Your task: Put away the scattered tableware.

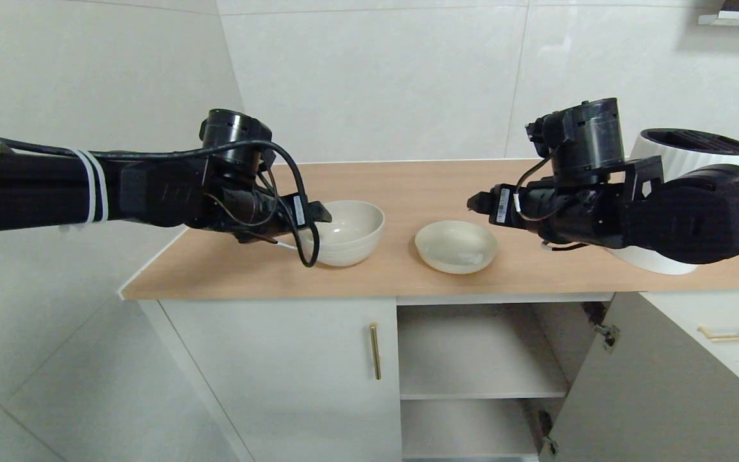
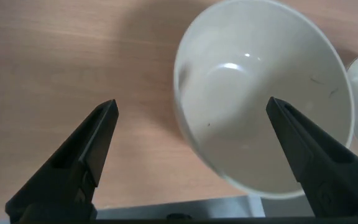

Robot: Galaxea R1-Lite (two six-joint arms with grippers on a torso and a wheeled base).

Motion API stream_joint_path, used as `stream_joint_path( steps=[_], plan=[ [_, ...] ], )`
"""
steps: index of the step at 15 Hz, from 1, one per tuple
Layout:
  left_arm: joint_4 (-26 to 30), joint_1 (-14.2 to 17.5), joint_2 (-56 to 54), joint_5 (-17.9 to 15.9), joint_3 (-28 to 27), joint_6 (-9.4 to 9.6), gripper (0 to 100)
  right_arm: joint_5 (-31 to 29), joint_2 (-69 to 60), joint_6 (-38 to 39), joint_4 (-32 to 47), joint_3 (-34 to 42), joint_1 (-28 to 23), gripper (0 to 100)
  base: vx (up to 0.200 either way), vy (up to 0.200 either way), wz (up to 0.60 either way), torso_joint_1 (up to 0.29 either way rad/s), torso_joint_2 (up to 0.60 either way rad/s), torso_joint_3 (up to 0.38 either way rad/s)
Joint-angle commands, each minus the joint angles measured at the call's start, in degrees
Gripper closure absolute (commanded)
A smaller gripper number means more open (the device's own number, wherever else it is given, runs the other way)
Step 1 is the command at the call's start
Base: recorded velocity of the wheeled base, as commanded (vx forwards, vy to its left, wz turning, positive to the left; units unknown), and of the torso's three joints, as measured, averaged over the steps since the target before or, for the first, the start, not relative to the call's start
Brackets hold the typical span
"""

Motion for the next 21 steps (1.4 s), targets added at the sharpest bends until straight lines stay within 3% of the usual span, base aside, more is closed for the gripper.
stream_joint_path(
  steps=[1, 9, 12, 15, 21],
  plan=[
    [0.01, -0.07, 1.04, 0.02, -0.54, 0.04, 100, 0.01, -0.13, -0.01, -0.02, 0.04, 0.03, 0, 0.0, 0.0, 0.0, 0.0, 0.0, 0.0],
    [0.1, -0.59, 0.34, 1.25, -0.54, -0.14, 100, 0.01, 1.89, -0.1, 0.86, -0.14, -0.06, 0, 0.0, 0.0, 0.0, 0.0, 0.0, 0.0],
    [0.1, -0.68, -6.78, 1.87, 2.89, -1.46, 100, -0.69, 5.84, -0.19, 2.27, -2.16, -1.73, 0, 0.0, 0.0, 0.0, 0.0, 0.0, 0.0],
    [0.01, -0.68, -12.58, 1.69, 5.7, -1.63, 100, -2.45, 9.45, -0.1, 9.21, -6.91, -4.19, 0, 0.0, 0.0, 0.0, 0.0, 0.0, 0.0],
    [0.01, -0.68, -13.28, 1.78, 6.06, -1.63, 100, -2.45, 13.49, 0.25, 9.65, -8.31, -4.54, 0, 0.0, 0.0, 0.0, 0.0, 0.0, 0.0]
  ],
)
